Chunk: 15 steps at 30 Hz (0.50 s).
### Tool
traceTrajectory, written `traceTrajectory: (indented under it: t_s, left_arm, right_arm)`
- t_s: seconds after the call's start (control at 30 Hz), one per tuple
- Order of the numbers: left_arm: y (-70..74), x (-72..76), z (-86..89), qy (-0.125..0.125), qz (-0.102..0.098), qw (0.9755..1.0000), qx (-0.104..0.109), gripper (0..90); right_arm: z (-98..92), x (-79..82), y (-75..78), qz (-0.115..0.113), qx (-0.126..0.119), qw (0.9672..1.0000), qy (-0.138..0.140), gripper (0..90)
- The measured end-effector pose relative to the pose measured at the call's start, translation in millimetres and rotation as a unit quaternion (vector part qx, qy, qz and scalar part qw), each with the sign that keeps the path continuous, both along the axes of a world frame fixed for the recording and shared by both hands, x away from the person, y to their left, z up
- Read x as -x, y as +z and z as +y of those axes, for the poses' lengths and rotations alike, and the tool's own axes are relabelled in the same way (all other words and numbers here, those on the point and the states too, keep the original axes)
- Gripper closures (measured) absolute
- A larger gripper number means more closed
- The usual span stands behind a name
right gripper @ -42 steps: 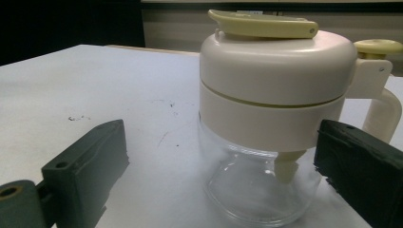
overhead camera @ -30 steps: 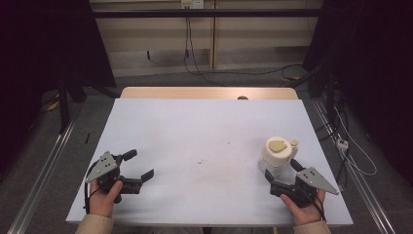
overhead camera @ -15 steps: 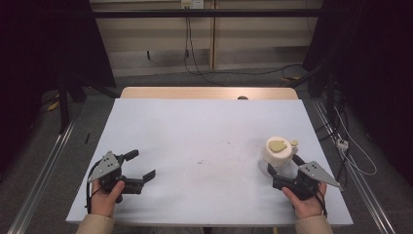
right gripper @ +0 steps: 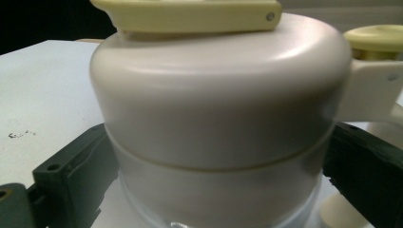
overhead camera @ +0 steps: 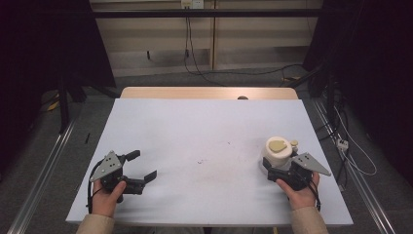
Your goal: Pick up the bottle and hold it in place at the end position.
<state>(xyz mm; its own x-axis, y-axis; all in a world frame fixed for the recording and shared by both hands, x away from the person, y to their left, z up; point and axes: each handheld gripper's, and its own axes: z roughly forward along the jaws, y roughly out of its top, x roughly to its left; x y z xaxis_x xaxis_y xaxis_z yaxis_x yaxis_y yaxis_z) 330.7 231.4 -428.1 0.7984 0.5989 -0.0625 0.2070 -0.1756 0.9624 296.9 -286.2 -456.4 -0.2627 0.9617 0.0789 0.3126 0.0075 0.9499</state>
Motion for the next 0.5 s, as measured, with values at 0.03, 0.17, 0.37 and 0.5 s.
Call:
traceTrajectory:
  t_s: [0.03, 0.17, 0.37, 0.5]
  left_arm:
    - [-0.1, -0.1, 0.1, 0.000, 0.000, 1.0000, 0.000, 3.3]
    - [-0.3, -0.4, 0.2, -0.001, 0.001, 1.0000, 0.000, 3.3]
    - [-0.4, -0.6, -0.4, -0.002, 0.002, 1.0000, 0.000, 3.3]
    - [-0.4, -0.6, -0.2, -0.002, 0.002, 1.0000, 0.001, 3.3]
  right_arm:
    - [0.2, -1.4, -0.1, 0.001, 0.000, 1.0000, 0.000, 0.8]
    - [0.6, -5.8, -0.3, 0.001, -0.005, 1.0000, 0.001, 0.6]
    - [2.0, -10.6, -0.7, -0.002, -0.012, 0.9999, 0.000, 1.5]
    - [3.1, -13.2, -0.8, -0.008, -0.010, 0.9999, 0.001, 3.8]
